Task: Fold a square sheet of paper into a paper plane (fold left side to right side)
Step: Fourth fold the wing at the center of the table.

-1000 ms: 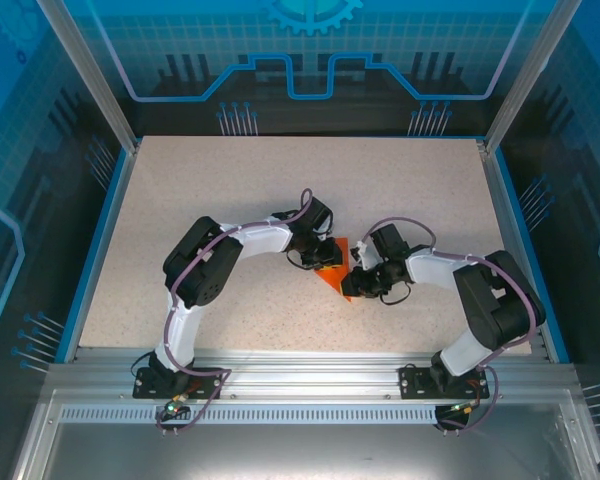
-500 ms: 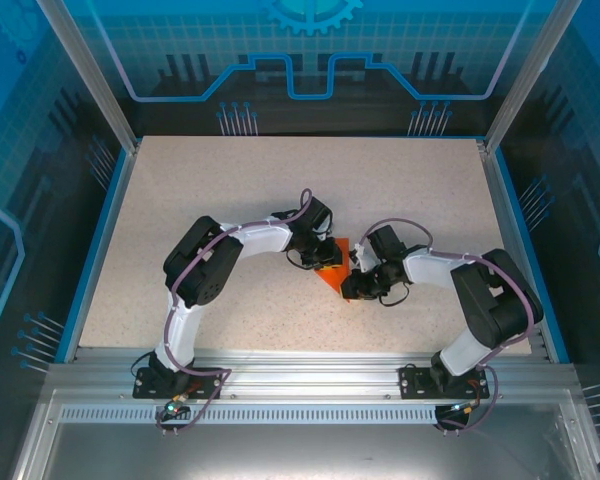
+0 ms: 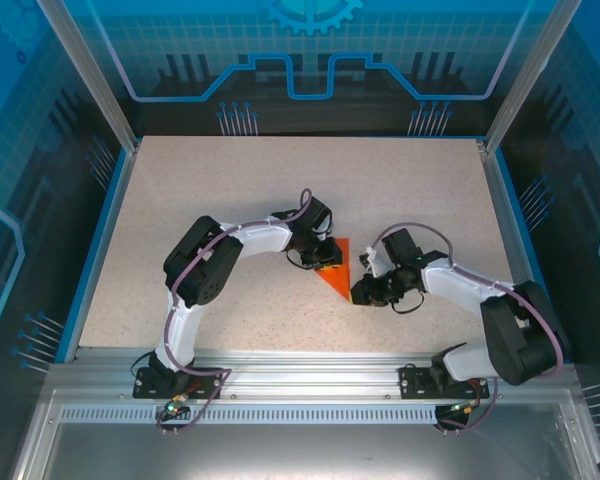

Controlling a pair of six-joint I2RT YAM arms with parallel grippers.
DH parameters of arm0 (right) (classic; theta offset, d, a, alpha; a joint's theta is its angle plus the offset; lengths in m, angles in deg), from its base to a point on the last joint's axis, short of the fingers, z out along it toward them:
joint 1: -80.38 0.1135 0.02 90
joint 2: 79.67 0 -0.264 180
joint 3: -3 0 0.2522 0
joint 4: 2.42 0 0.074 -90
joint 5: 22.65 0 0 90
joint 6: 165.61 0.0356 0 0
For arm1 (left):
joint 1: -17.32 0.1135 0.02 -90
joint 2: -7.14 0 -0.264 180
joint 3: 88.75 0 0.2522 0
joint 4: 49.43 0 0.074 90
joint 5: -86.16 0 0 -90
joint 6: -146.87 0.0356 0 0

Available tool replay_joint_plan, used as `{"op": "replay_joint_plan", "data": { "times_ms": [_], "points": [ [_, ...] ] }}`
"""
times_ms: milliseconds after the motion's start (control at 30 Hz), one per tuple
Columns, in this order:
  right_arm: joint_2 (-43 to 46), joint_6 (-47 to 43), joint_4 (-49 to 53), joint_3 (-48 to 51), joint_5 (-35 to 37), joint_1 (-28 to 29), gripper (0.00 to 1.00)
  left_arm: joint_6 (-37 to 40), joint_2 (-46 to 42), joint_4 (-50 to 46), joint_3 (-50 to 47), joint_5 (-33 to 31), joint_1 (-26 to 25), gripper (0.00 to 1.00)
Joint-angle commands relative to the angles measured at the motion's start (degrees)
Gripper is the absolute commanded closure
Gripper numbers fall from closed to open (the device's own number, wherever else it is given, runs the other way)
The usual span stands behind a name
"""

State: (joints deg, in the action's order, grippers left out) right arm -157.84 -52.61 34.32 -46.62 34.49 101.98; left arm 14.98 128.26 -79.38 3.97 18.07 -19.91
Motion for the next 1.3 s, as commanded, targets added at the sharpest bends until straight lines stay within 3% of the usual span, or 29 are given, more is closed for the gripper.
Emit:
{"op": "replay_joint_plan", "data": {
  "times_ms": [0, 300, 500, 700, 967, 1133, 1267],
  "points": [
    [-0.64, 3.65, -6.41, -1.36, -2.54, -0.7, 0.81, -0.12, 2.27, -1.55, -0.07, -2.5, 0.74, 0.78],
    [-10.59, 8.21, -18.27, -1.72, 1.84, 0.81, 0.83, -0.35, 1.92, -1.31, 0.1, -2.19, 0.6, 0.78],
    [-12.95, 6.26, -12.15, -2.11, 6.59, 0.81, 0.83, 0.13, 0.7, -1.48, 0.52, -1.89, 0.75, 0.76],
    [-15.1, 5.08, -4.98, -2.37, 10.06, 0.81, 0.84, 2.41, -2.96, -2.58, 1.63, -1.77, 1.54, 0.69],
    [-16.97, 5.38, -3.53, -3.54, 11.29, 0.98, 0.84, 3.74, -10.19, -2.64, -1.46, -1.96, 2.91, 0.6],
    [-17.63, 5.62, -3.34, -3.53, 12.21, 1.14, 0.84, 3.23, -12.84, -0.7, -5.14, -1.15, 2.94, 0.64],
    [-17.79, 5.91, -3.55, -3.52, 12.55, 1.29, 0.84, 2.1, -10.68, 3.13, -6.65, 3.06, 2.21, 0.7]
  ]
}}
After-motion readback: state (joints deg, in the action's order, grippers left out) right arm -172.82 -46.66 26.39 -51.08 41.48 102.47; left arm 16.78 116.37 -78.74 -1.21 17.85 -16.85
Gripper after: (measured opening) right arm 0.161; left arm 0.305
